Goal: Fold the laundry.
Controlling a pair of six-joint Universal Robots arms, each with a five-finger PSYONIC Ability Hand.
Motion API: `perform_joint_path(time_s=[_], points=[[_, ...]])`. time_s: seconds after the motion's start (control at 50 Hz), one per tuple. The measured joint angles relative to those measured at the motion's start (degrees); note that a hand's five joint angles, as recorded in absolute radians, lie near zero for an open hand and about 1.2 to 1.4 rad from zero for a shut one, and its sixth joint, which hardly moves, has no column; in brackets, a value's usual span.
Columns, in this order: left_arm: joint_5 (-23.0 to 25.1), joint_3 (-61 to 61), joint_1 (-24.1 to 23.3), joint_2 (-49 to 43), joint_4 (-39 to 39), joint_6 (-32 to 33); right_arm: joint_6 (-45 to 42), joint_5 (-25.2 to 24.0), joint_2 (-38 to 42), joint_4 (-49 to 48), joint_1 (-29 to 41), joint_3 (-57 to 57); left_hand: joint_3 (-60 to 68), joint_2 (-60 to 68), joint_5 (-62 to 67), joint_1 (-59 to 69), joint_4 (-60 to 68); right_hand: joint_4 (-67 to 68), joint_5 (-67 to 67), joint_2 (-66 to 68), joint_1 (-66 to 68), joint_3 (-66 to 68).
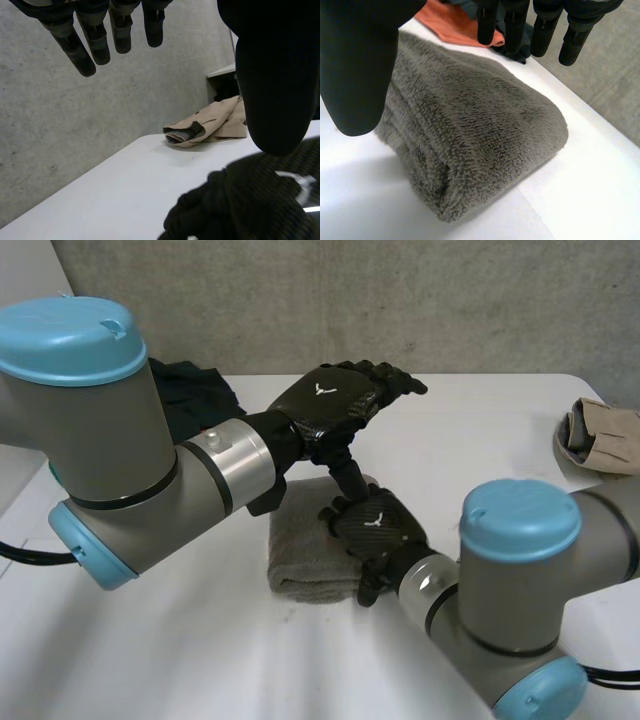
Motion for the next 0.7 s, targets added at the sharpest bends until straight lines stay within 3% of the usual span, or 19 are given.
perform_joint_path(time_s=[0.26,0.7], points=[[-1.1,-0.2,-0.2,0.2,0.3,-0.1,-6.1,7.3,5.9,-12.1,4.6,1.1,0.0,0.0,0.0,0.0,0.0,0.1,2.0,0.1,0.2,0.2],[-1.1,-0.3,-0.5,0.9,0.4,-0.2,-4.3,7.4,10.2,-13.4,3.9,-1.1,0.0,0.0,0.0,0.0,0.0,0.1,2.2,0.1,0.2,0.2]])
